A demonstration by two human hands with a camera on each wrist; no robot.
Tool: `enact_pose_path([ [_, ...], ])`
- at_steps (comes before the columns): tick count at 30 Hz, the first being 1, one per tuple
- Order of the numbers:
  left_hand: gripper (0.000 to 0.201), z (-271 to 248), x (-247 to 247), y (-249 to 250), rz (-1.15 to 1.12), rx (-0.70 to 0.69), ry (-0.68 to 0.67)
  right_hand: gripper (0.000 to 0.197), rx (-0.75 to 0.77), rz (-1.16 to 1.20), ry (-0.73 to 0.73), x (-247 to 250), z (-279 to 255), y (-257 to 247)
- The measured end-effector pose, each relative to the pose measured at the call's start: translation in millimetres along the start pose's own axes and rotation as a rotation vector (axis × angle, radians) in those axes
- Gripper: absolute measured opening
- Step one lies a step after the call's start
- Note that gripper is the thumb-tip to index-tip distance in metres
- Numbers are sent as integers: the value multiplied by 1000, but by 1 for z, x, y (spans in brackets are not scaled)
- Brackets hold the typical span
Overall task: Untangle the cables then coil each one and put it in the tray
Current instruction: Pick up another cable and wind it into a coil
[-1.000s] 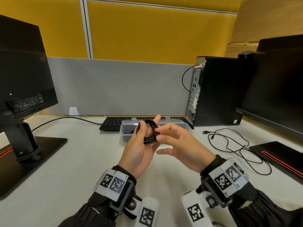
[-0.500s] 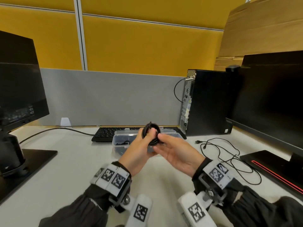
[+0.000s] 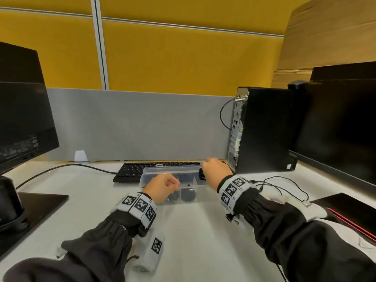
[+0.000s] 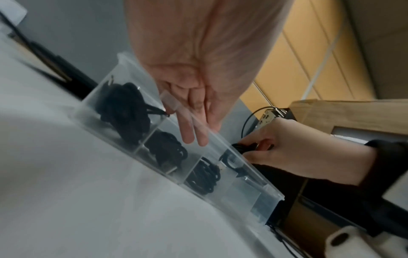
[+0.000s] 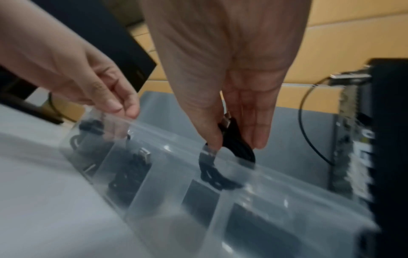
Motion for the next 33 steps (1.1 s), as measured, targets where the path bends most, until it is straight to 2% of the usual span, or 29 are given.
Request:
enact_pose_path([
  [4,13,6,-2,-3,-18,-9,-9,28,75,-206,-76,-10,12,-24],
  [7,15,6,-3,-5,-37,-6,-9,27,99,-234,-110,-14,20,-31],
  [14,14,4,-3,-4,-17,14,37,20,148,-113,-89,-13,19,-20],
  [17,10,3,-4,-3,-10,14,51,14,140,-26,-137,-20,22,-14],
  [22,8,1,-3,-3,-5,13,85,22,141,112,-224,-28,23,-11],
  [27,9,1,-3,-4,-17,13,72,32,35,167,-281,-31,26,3],
  [33,10,0,-4,-5,-22,5,59,32,-33,222,-322,-45,26,20],
])
Point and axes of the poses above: each hand's wrist, its own z-axis towards the middle knuckle, its own x-axis out of the back of the hand, y = z × x, the point moved 9 cm from there along z, towards the middle knuckle, and after that the axes turned 8 degrees about x, right-handed, at the moved point
